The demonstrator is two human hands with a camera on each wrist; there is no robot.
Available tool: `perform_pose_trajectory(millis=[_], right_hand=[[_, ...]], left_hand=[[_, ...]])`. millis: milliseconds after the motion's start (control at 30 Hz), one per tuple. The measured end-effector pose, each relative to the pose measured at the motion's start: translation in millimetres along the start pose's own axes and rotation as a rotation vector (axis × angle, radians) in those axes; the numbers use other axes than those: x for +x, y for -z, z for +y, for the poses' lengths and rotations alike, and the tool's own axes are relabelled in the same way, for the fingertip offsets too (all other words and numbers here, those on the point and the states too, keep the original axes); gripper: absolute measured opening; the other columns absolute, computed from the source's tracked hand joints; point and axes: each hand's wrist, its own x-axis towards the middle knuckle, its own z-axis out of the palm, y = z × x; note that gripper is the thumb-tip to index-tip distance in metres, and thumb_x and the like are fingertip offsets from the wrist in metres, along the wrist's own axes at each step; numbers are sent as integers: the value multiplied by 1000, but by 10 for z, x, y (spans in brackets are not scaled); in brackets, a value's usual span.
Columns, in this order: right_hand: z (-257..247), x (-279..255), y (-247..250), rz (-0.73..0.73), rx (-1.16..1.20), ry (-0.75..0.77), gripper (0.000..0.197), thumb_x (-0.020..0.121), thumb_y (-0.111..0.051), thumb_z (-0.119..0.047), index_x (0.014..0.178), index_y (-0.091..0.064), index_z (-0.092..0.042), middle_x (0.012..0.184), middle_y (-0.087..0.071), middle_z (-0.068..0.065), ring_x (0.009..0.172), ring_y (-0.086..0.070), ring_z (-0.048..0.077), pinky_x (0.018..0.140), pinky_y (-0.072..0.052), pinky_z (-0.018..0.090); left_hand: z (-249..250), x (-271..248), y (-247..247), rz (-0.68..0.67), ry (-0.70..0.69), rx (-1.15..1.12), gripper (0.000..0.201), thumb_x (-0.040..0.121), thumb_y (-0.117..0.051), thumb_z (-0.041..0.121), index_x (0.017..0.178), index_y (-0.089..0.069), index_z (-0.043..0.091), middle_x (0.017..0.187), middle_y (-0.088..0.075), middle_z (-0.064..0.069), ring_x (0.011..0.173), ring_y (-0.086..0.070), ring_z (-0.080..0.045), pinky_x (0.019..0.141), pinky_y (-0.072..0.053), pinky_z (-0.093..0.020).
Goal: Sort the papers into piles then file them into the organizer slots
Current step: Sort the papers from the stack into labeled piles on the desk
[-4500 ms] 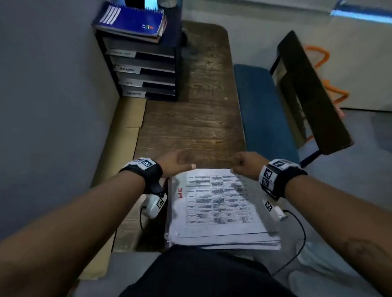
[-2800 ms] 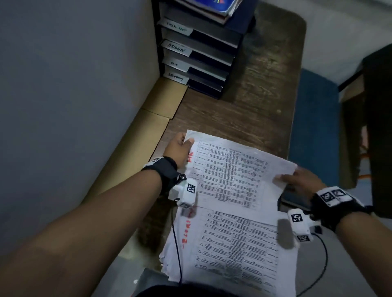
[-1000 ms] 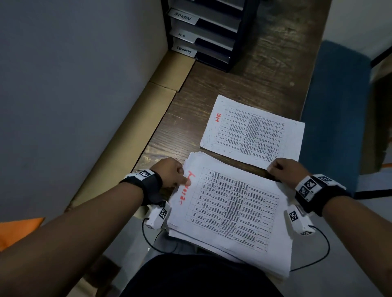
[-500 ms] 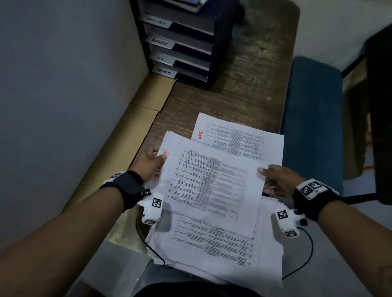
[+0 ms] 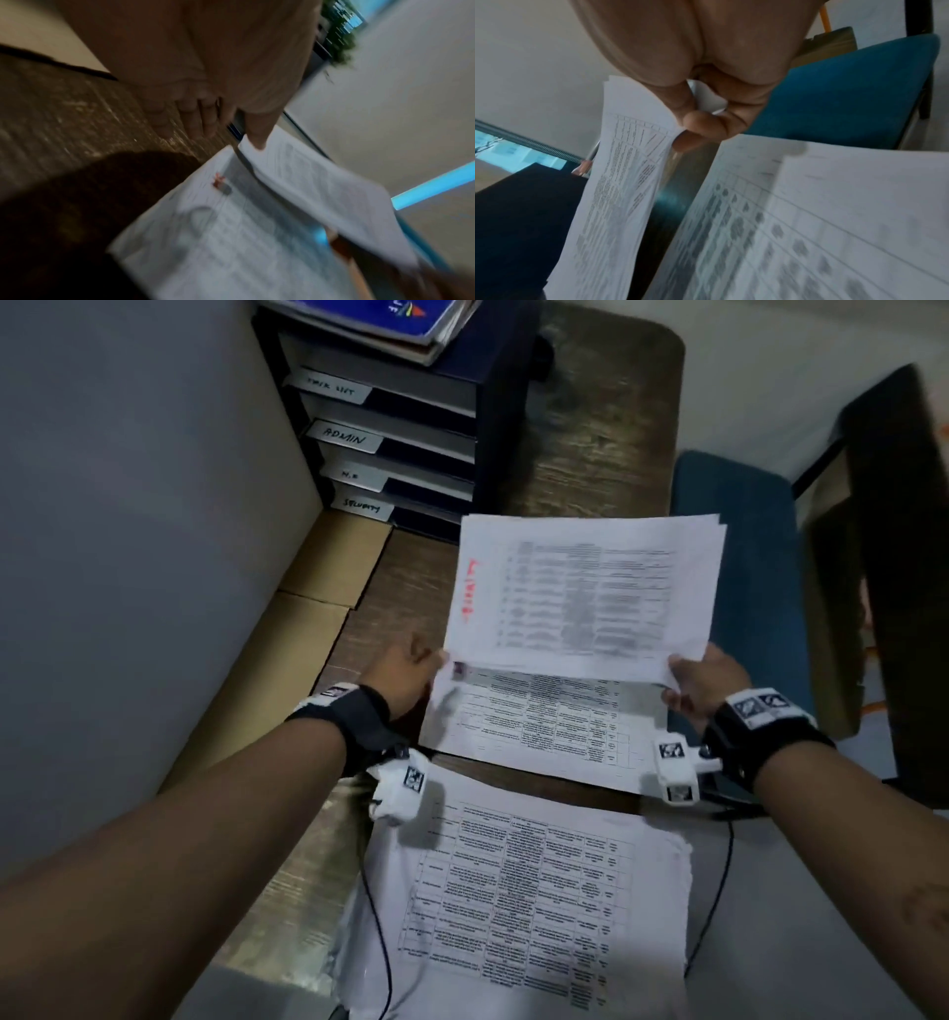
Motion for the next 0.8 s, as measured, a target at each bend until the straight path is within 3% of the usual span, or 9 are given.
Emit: perform_pose_trajectory(millis=[67, 133, 233, 333, 433, 533, 667, 733, 800], right_hand=[[-85, 173, -3, 75, -27, -19, 23, 98, -49, -13, 119, -57, -15, 115, -61, 4, 80, -61, 20, 49, -56, 20], [-122, 344, -29, 110, -67, -57, 24, 98, -49, -13, 121, -55, -13, 114, -60, 6, 80, -61, 23, 49, -56, 22], [-104, 593, -100, 132, -80, -104, 24, 99, -49, -13, 123, -53, -11, 114, -59, 10, 68, -59, 25, 38, -51, 20], [-71, 819, -188, 117, -76, -121, 18, 99, -46, -10, 117, -51, -12, 118, -59, 17, 62, -55, 26, 33, -45, 19], [-76, 993, -246, 115, -50, -133, 16, 98, -46, -9, 113, -52, -13, 123, -60, 17, 67, -56, 28, 36, -42, 19], [-122, 1146, -265, 128, -57, -128, 17, 97, -48, -8, 113, -52, -11, 123, -60, 16, 69, -58, 31, 39, -43, 20], [-179, 1306, -232, 102, -223, -53, 22, 97, -48, -8, 119, -51, -5, 117, -60, 22, 42, -59, 19, 31, -42, 17], [-180, 1386, -223, 54, -335, -10, 37, 96, -52, -10, 132, -48, 0, 128, -57, 26, 52, -58, 17, 34, -45, 16], [-195, 1424, -232, 50, -428, -1, 41, 95, -53, -11, 133, -48, 3, 130, -57, 27, 64, -55, 21, 38, -48, 17]], left_hand=[[-117, -5, -101, -206, -151, 347, 39, 99, -54, 39, 135, -56, 23, 135, -59, -1, 120, -57, -22, 99, -47, -35], [-200, -25, -189, -369, -227, 636, 40, 100, -51, 39, 137, -55, 24, 146, -48, 1, 130, -47, -23, 106, -41, -40], [-341, -6, -249, -432, -241, 803, 50, 98, -48, 38, 146, -42, 24, 156, -34, 7, 140, -33, -21, 112, -33, -47], [-398, 10, -223, -466, -198, 861, 58, 101, -41, 39, 155, -27, 25, 165, -9, 9, 151, -10, -18, 120, -14, -50], [-371, -42, -196, -472, -238, 895, 53, 102, -39, 34, 155, -28, 31, 166, -1, 9, 153, -1, -18, 121, -9, -49], [-356, -76, -183, -475, -267, 936, 51, 103, -36, 28, 153, -29, 36, 166, 3, 7, 153, 3, -20, 121, -7, -49], [-335, -124, -188, -460, -283, 936, 50, 103, -35, 24, 152, -32, 35, 166, 0, 4, 153, 2, -20, 122, -8, -45], [-305, -121, -180, -459, -290, 907, 49, 103, -34, 21, 151, -37, 32, 166, -3, 4, 153, 1, -20, 123, -9, -41], [-289, -105, -170, -460, -282, 863, 47, 104, -34, 19, 148, -43, 32, 166, -6, 5, 153, 0, -19, 123, -8, -38]])
